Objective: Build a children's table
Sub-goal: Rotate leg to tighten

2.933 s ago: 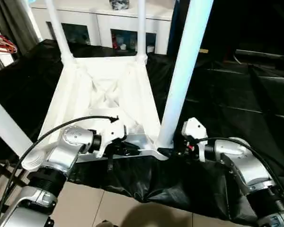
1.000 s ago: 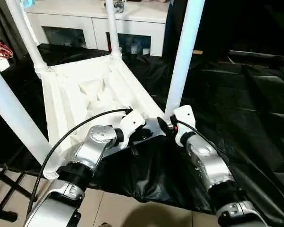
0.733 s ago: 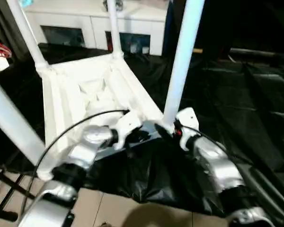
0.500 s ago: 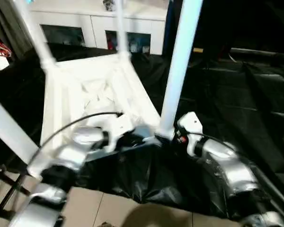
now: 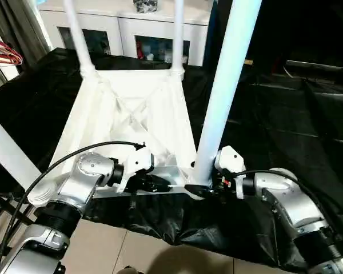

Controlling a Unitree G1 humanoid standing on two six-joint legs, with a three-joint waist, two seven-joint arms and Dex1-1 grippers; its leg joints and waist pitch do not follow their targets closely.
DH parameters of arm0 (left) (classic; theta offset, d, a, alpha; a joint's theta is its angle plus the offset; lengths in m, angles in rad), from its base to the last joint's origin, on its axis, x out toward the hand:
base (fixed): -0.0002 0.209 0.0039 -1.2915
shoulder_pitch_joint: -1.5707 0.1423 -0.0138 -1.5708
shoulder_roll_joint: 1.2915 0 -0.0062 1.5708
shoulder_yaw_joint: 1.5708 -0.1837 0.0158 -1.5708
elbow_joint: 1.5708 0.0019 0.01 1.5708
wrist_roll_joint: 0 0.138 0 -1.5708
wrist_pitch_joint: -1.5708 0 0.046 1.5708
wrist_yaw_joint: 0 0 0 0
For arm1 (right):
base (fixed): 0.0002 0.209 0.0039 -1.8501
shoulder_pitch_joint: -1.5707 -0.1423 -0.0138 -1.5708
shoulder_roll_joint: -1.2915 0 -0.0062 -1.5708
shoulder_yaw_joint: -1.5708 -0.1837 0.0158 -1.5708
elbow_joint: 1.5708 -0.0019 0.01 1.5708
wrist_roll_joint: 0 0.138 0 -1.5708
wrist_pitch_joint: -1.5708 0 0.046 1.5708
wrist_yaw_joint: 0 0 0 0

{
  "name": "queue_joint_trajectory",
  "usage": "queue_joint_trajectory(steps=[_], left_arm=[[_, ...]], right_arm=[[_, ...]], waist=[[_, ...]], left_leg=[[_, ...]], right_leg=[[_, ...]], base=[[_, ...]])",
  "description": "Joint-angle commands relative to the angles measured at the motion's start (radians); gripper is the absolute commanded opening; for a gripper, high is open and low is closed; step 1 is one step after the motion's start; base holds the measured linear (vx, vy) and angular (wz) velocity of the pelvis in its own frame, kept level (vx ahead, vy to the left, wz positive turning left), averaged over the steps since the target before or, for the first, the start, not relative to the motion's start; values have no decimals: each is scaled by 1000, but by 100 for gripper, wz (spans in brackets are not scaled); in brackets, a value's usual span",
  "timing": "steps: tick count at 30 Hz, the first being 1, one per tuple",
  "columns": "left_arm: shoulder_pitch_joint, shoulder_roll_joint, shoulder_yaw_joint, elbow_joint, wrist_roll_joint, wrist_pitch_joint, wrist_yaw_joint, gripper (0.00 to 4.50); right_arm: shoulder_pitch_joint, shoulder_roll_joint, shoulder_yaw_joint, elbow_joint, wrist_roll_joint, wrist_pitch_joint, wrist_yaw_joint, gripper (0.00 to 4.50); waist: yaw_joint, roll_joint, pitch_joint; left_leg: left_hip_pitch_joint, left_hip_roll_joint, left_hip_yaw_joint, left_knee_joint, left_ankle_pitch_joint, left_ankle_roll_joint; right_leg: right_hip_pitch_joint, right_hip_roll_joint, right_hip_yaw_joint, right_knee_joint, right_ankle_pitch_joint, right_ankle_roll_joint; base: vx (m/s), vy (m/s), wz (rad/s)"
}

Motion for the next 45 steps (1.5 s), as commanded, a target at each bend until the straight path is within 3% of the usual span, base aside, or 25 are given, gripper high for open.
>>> queue_joint_trajectory(steps=[1, 2, 3, 8, 11, 12, 13, 16, 17, 20, 21, 22, 25, 27, 28, 30, 34, 35, 36, 41, 45], left_arm=[[-8, -11, -16, -18, 0, -14, -4, 0], [-7, -10, -16, -18, 0, -14, -2, 0], [-4, -10, -15, -18, 1, -14, 0, 0], [-15, -27, -5, 24, 30, -24, 89, 0], [-31, -52, 8, 46, 50, 0, 172, 0], [-40, -68, 16, 53, 53, 11, 209, 0], [-40, -68, 16, 53, 53, 11, 209, 0], [-62, -124, 29, 50, 73, 69, 335, 0], [-64, -145, 30, 42, 78, 95, 372, 0], [-58, -176, 29, 33, 90, 120, 426, 0], [-55, -196, 30, 29, 95, 132, 458, 0], [-52, -212, 30, 25, 97, 140, 480, 0], [-44, -236, 21, 18, 97, 139, 494, 0], [-39, -245, 10, 10, 95, 136, 486, 0], [-38, -245, 9, 9, 94, 135, 484, 0], [-35, -237, 5, 8, 89, 118, 463, 0], [-26, -202, 7, 0, 65, 80, 383, 0], [-25, -198, 8, -1, 62, 72, 373, 0], [-25, -176, 7, 10, 61, 45, 342, 0], [-23, -123, 7, 13, 53, 21, 266, 0], [-21, -86, 9, 11, 39, -6, 197, 0]], right_arm=[[5, 3, 47, -24, -9, 8, 38, 290], [6, 4, 47, -24, -10, 8, 37, 277], [7, 5, 48, -26, -10, 9, 35, 277], [33, 31, 41, -21, -27, 7, -34, 260], [36, 75, 20, 17, -55, -2, -146, 259], [27, 108, 4, 51, -74, 1, -227, 258], [27, 108, 4, 51, -74, 1, -227, 258], [-7, 232, -58, 168, -108, 10, -490, 256], [-17, 275, -79, 194, -101, 26, -556, 254], [-31, 331, -94, 224, -105, 35, -640, 254], [-41, 357, -96, 240, -115, 41, -680, 254], [-48, 373, -92, 250, -125, 43, -702, 254], [-59, 396, -81, 258, -135, 32, -705, 254], [-68, 410, -91, 274, -129, 12, -711, 254], [-68, 410, -95, 273, -122, 14, -706, 310], [-64, 402, -105, 255, -97, 28, -673, 326], [-65, 330, -89, 215, -100, 7, -580, 359], [-65, 323, -91, 211, -95, 6, -563, 367], [-57, 281, -75, 187, -85, -6, -481, 367], [-27, 186, -49, 123, -40, -5, -294, 367], [-10, 133, -42, 92, -10, 1, -176, 367]], waist=[[-2, -6, -58], [-2, -7, -57], [-2, 0, -58], [-4, -2, -57], [-8, -4, -51], [-12, -6, -46], [-13, -4, -44], [-24, -5, -38], [-33, -5, -40], [-39, -4, -42], [-38, 8, -44], [-43, 2, -45], [-42, -5, -48], [-41, -1, -50], [-41, 2, -49], [-41, 2, -49], [-42, 1, -49], [-39, 1, -51], [-40, 8, -51], [-33, 0, -58], [-29, -1, -57]], left_leg=[[22, 29, -4, -61, -169, 39], [21, 28, -5, -62, -169, 39], [23, 29, -5, -61, -169, 38], [22, 28, -5, -61, -180, 32], [24, 29, -7, -68, -224, 13], [28, 27, -7, -73, -279, -9], [31, 27, -8, -75, -299, -17], [32, 25, -16, -83, -359, -49], [30, 25, -20, -86, -365, -58], [31, 25, -17, -84, -352, -50], [32, 25, -19, -84, -348, -51], [28, 24, -16, -83, -334, -50], [28, 22, -12, -78, -301, -35], [27, 22, -11, -77, -278, -27], [28, 22, -10, -78, -273, -25], [27, 22, -10, -78, -272, -23], [29, 24, -10, -81, -286, -23], [27, 24, -10, -78, -275, -15], [27, 23, -9, -77, -258, -10], [23, 23, -5, -68, -180, 30], [24, 26, -4, -68, -174, 45]], right_leg=[[39, -72, 40, -71, 10, -224], [39, -71, 40, -70, 10, -224], [38, -71, 40, -69, 12, -225], [38, -70, 40, -72, 13, -224], [35, -72, 40, -80, -68, -215], [31, -74, 41, -90, -184, -201], [28, -75, 41, -93, -227, -194], [25, -80, 42, -105, -381, -153], [25, -80, 41, -105, -394, -143], [21, -76, 45, -105, -324, -151], [23, -77, 45, -102, -304, -156], [25, -73, 45, -101, -262, -163], [29, -72, 46, -99, -207, -168], [30, -71, 46, -96, -170, -173], [31, -70, 46, -95, -154, -177], [33, -70, 45, -96, -142, -180], [33, -70, 45, -97, -161, -178], [37, -70, 45, -96, -137, -178], [36, -69, 45, -94, -102, -185], [46, -67, 42, -80, 50, -214], [46, -68, 39, -79, 43, -226]], base=[[0, 0, 0], [0, 0, 0], [0, 0, 0], [0, 0, 0], [0, 0, 0], [0, 0, 0], [0, 0, 0], [0, 0, 0], [0, 0, 0], [0, 0, 0], [0, 0, 0], [0, 0, 0], [0, 0, 0], [0, 0, 0], [0, 0, 0], [0, 0, 0], [0, 0, 0], [0, 0, 0], [0, 0, 0], [0, 0, 0], [0, 0, 0]])
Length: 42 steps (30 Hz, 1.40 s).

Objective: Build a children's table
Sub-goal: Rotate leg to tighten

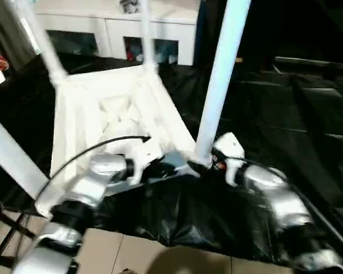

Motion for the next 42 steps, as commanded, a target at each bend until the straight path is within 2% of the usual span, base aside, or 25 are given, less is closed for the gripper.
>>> queue_joint_trajectory(steps=[1, 5, 7, 10, 12, 13, 14, 15, 17, 24, 27, 28, 29, 30, 31, 33, 35, 37, 40, 41, 42], left_arm=[[-2, 5, -17, -20, -16, -26, -50, 0], [11, 44, -24, -49, -55, -20, -156, 0], [12, 54, -27, -51, -60, -26, -183, 0], [9, 68, -34, -41, -57, -37, -207, 0], [9, 71, -36, -39, -54, -43, -211, 0], [8, 74, -34, -36, -54, -45, -212, 0], [7, 74, -32, -34, -53, -46, -210, 0], [7, 74, -32, -34, -53, -46, -210, 0], [8, 75, -31, -35, -53, -45, -209, 0], [13, 68, -27, -32, -39, -50, -162, 0], [5, 43, -21, -12, 1, -37, -58, 0], [1, 32, -17, -9, 8, -27, -26, 0], [-3, 16, -11, -9, 12, -10, 9, 0], [-4, -19, -6, -24, 10, 27, 57, 0], [-4, -19, -6, -24, 10, 27, 57, 0], [-4, -43, -9, -34, 13, 52, 85, 0], [-9, -78, -12, -37, 26, 76, 141, 0], [-16, -121, -12, -33, 39, 100, 207, 0], [-24, -174, -19, -23, 57, 122, 285, 0], [-23, -187, -24, -28, 59, 128, 293, 0], [-20, -192, -26, -36, 60, 130, 292, 0]], right_arm=[[16, -14, 62, -31, 27, 4, 115, 367], [25, -60, 85, -52, 44, -1, 211, 367], [23, -69, 92, -57, 44, -4, 228, 367], [21, -76, 100, -59, 38, -7, 250, 342], [22, -77, 101, -59, 35, -9, 254, 325], [21, -77, 108, -54, 28, -15, 257, 316], [21, -77, 113, -56, 30, -12, 264, 307], [21, -77, 113, -56, 30, -12, 264, 307], [23, -80, 123, -62, 29, -10, 277, 283], [23, -72, 123, -52, 22, -20, 260, 272], [19, -31, 97, -16, -2, -26, 150, 272], [17, -15, 90, 0, -15, -29, 107, 272], [10, 9, 78, 29, -35, -35, 35, 271], [-5, 69, 46, 83, -62, -34, -121, 270], [-5, 69, 46, 83, -62, -34, -121, 270], [-13, 112, 21, 110, -63, -27, -206, 270], [-22, 163, -6, 136, -61, -5, -303, 270], [-35, 212, -26, 174, -67, 6, -399, 270], [-63, 264, -32, 237, -102, -1, -516, 270], [-70, 278, -25, 247, -111, -13, -525, 270], [-70, 290, -26, 243, -103, -21, -516, 270]], waist=[[2, -5, -57], [7, -5, -57], [8, -12, -57], [15, -10, -60], [23, -11, -62], [24, -18, -62], [26, -20, -61], [27, -18, -61], [27, -21, -61], [28, -23, -62], [27, -22, -59], [24, -19, -54], [20, -21, -50], [19, -11, -49], [14, -14, -47], [5, -18, -44], [-6, -19, -46], [-7, -17, -47], [-10, -18, -48], [-10, -18, -49], [-8, -12, -51]], left_leg=[[14, 27, -5, -55, -176, 47], [14, 29, -3, -55, -175, 49], [14, 28, -2, -54, -169, 52], [16, 30, -2, -51, -141, 58], [15, 30, -1, -49, -124, 64], [14, 30, 0, -49, -120, 68], [14, 29, 0, -49, -118, 69], [13, 29, 0, -49, -120, 68], [13, 30, -1, -49, -118, 67], [11, 29, -1, -46, -105, 72], [13, 30, -1, -48, -127, 64], [13, 30, -2, -51, -158, 45], [16, 29, -2, -55, -204, 20], [18, 29, -6, -58, -239, -2], [20, 30, -4, -60, -256, -13], [16, 26, -10, -66, -289, -35], [20, 26, -11, -65, -308, -35], [19, 25, -9, -63, -295, -30], [19, 24, -8, -63, -277, -33], [17, 23, -8, -62, -264, -30], [16, 23, -9, -61, -254, -25]], right_leg=[[42, -69, 40, -65, 29, -231], [41, -69, 39, -64, 23, -239], [41, -70, 39, -64, 20, -242], [39, -69, 39, -59, 41, -243], [38, -70, 39, -56, 70, -244], [38, -70, 38, -54, 78, -243], [38, -70, 38, -55, 72, -241], [38, -71, 38, -54, 65, -240], [39, -72, 38, -54, 57, -236], [38, -71, 37, -51, 74, -236], [34, -73, 38, -55, 39, -235], [31, -74, 39, -61, -15, -231], [28, -76, 40, -68, -96, -223], [27, -77, 41, -72, -170, -207], [23, -76, 43, -76, -195, -200], [27, -75, 42, -80, -266, -179], [20, -73, 45, -84, -278, -167], [20, -75, 47, -84, -257, -169], [19, -73, 48, -84, -231, -174], [23, -72, 46, -82, -209, -172], [24, -71, 47, -81, -172, -171]], base=[[0, 0, 0], [0, 0, 0], [0, 0, 0], [0, 0, 0], [0, 0, 0], [0, 0, 0], [0, 0, 0], [0, 0, 0], [0, 0, 0], [0, 0, 0], [0, 0, 0], [0, 0, 0], [0, 0, 0], [0, 0, 0], [0, 0, 0], [0, 0, 0], [0, 0, 0], [0, 0, 0], [0, 0, 0], [0, 0, 0], [0, 0, 0]])
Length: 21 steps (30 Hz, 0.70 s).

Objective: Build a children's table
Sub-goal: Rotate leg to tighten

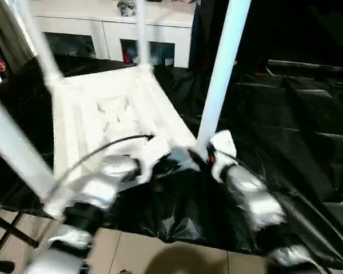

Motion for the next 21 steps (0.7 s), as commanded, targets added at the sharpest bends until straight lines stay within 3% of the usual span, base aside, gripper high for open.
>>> queue_joint_trajectory(steps=[1, 2, 3, 4, 5, 6, 7, 8, 13, 15, 16, 17, 21], left_arm=[[-7, -49, -34, -23, -19, -8, 2, 0], [2, -38, -38, -38, -25, -14, -20, 0], [2, -38, -38, -38, -25, -14, -20, 0], [4, -36, -38, -40, -26, -15, -23, 0], [21, -12, -41, -59, -38, -42, -66, 0], [34, 9, -37, -74, -52, -38, -99, 0], [36, 12, -37, -77, -54, -37, -104, 0], [44, 27, -33, -82, -54, -48, -121, 0], [55, 83, -27, -82, -64, -81, -188, 0], [50, 128, -26, -63, -62, -113, -242, 0], [49, 130, -26, -62, -62, -115, -245, 0], [42, 144, -24, -51, -70, -126, -274, 0], [30, 172, -9, -44, -106, -129, -350, 0]], right_arm=[[15, 57, 54, 27, -3, 14, 41, 305], [19, 59, 44, 11, 20, 16, 68, 305], [19, 59, 44, 11, 20, 16, 68, 340], [19, 59, 43, 9, 22, 16, 71, 340], [21, 49, 39, -3, 32, 18, 91, 345], [25, 31, 46, -20, 29, 17, 112, 352], [26, 28, 47, -22, 29, 17, 115, 366], [27, 14, 54, -32, 24, 14, 131, 380], [49, -54, 83, -99, 46, 14, 264, 380], [67, -118, 102, -140, 48, 11, 373, 380], [67, -122, 103, -141, 48, 11, 379, 380], [73, -148, 108, -159, 62, 16, 438, 380], [94, -209, 133, -213, 109, 30, 583, 380]], waist=[[0, -3, -51], [2, -1, -54], [3, 3, -53], [2, 1, -53], [4, 13, -54], [-1, 6, -52], [1, 11, -54], [-2, 8, -54], [0, 10, -55], [1, -2, -53], [4, 2, -54], [2, -5, -53], [12, -5, -53]], left_leg=[[14, 22, -9, -72, -248, -20], [13, 21, -9, -71, -229, -12], [13, 21, -8, -71, -224, -8], [11, 21, -8, -71, -221, -6], [13, 21, -9, -71, -227, -6], [10, 21, -9, -73, -236, -6], [12, 21, -10, -72, -237, -7], [12, 21, -9, -72, -234, -4], [13, 23, -7, -70, -209, 7], [11, 23, -5, -70, -207, 19], [12, 23, -7, -69, -204, 20], [12, 24, -4, -70, -207, 21], [14, 26, -3, -67, -193, 35]], right_leg=[[28, -69, 43, -90, -155, -173], [31, -68, 42, -87, -113, -176], [31, -68, 42, -86, -97, -179], [32, -68, 42, -86, -85, -182], [33, -69, 41, -84, -76, -189], [35, -68, 40, -86, -78, -190], [35, -69, 40, -84, -78, -193], [35, -66, 41, -86, -74, -194], [37, -65, 41, -80, -25, -203], [39, -64, 40, -80, -30, -203], [39, -66, 39, -80, -31, -203], [37, -66, 40, -82, -39, -206], [38, -68, 41, -79, -27, -211]], base=[[0, 0, 0], [0, 0, 0], [0, 0, 0], [0, 0, 0], [0, 0, 0], [0, 0, 0], [0, 0, 0], [0, 0, 0], [0, 0, 0], [0, 0, 0], [0, 0, 0], [0, 0, 0], [0, 0, 0]])
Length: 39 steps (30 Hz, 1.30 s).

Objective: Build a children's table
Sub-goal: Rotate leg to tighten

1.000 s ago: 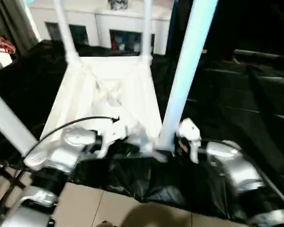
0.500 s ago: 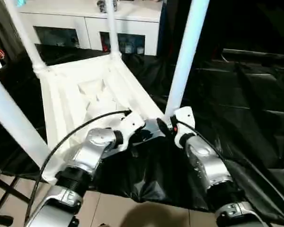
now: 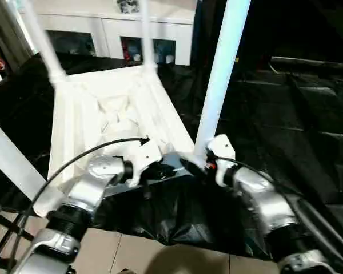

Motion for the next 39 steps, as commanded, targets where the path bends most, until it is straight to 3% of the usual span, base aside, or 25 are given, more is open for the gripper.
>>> queue_joint_trajectory(steps=[1, 2, 3, 7, 12, 18, 22, 23, 24, 26, 28, 31, 32, 36, 38, 39], left_arm=[[-17, 1, -6, 1, -26, -20, -54, 0], [-17, 9, -7, -3, -35, -16, -77, 0], [-16, 19, -9, -8, -52, -11, -111, 0], [-10, 27, -16, -13, -65, -12, -154, 0], [-4, 40, -28, -13, -66, -16, -186, 0], [-10, 31, -21, -3, -54, -18, -160, 0], [-8, 15, 1, -3, -19, 5, -43, 0], [-10, -10, 22, 1, 1, 39, 59, 0], [-10, -11, 22, 1, 1, 39, 60, 0], [-3, -42, 25, -18, 25, 78, 143, 0], [1, -71, 24, -34, 43, 113, 206, 0], [6, -104, 27, -45, 46, 141, 253, 0], [12, -150, 11, -57, 55, 164, 302, 0], [7, -213, -15, -68, 58, 178, 340, 0], [4, -217, -16, -73, 53, 179, 337, 0], [4, -215, -16, -74, 53, 179, 335, 0]], right_arm=[[7, -12, 35, -37, 32, 16, 86, 380], [10, -28, 44, -47, 40, 17, 119, 365], [14, -49, 57, -57, 44, 14, 160, 355], [13, -64, 66, -62, 41, 4, 196, 329], [21, -73, 75, -91, 52, 22, 228, 281], [36, -72, 84, -96, 53, 28, 238, 270], [32, -20, 61, -54, 6, 11, 98, 269], [16, 35, 32, -6, -30, 13, -49, 269], [16, 36, 32, -6, -30, 13, -50, 269], [4, 101, 8, 33, -53, 29, -189, 269], [0, 146, -5, 50, -58, 20, -258, 268], [-7, 189, -19, 73, -54, 46, -322, 268], [-22, 239, -22, 115, -81, 47, -414, 268], [-51, 280, 6, 159, -127, 14, -467, 268], [-52, 281, -7, 156, -112, 5, -458, 324], [-53, 281, -17, 154, -101, 5, -452, 338]], waist=[[3, -6, -58], [5, -6, -58], [7, 2, -58], [10, -2, -60], [21, -3, -60], [26, -6, -62], [23, -5, -59], [18, 6, -56], [15, 2, -54], [6, 2, -47], [-3, -1, -48], [-9, -1, -52], [-10, -5, -53], [-12, -1, -53], [-11, -2, -54], [-11, 2, -55]], left_leg=[[15, 26, -5, -59, -179, 39], [15, 26, -4, -58, -180, 41], [17, 28, -5, -58, -181, 40], [16, 27, -3, -55, -163, 44], [17, 28, -3, -56, -164, 40], [15, 27, -3, -54, -155, 44], [16, 28, -4, -57, -175, 30], [17, 27, -5, -59, -206, 11], [18, 27, -5, -60, -221, 0], [22, 25, -10, -69, -298, -36], [23, 26, -12, -71, -307, -44], [18, 24, -11, -67, -271, -32], [17, 23, -9, -65, -245, -28], [18, 20, -8, -64, -238, -22], [16, 20, -8, -65, -233, -13], [17, 21, -8, -64, -228, -11]], right_leg=[[41, -68, 41, -67, -9, -217], [40, -69, 40, -68, -7, -223], [39, -70, 39, -66, -5, -228], [40, -68, 38, -62, 34, -241], [40, -69, 38, -63, 13, -237], [40, -71, 38, -61, 19, -235], [38, -71, 38, -64, -15, -231], [33, -71, 39, -69, -51, -226], [32, -72, 40, -71, -74, -225], [30, -74, 41, -83, -232, -197], [28, -74, 43, -84, -260, -181], [30, -71, 46, -83, -200, -180], [30, -69, 45, -79, -162, -185], [31, -68, 44, -82, -156, -179], [33, -68, 44, -82, -136, -176], [33, -67, 44, -81, -117, -176]], base=[[0, 0, 0], [0, 0, 0], [0, 0, 0], [0, 0, 0], [0, 0, 0], [0, 0, 0], [0, 0, 0], [0, 0, 0], [0, 0, 0], [0, 0, 0], [0, 0, 0], [0, 0, 0], [0, 0, 0], [0, 0, 0], [0, 0, 0], [0, 0, 0]])
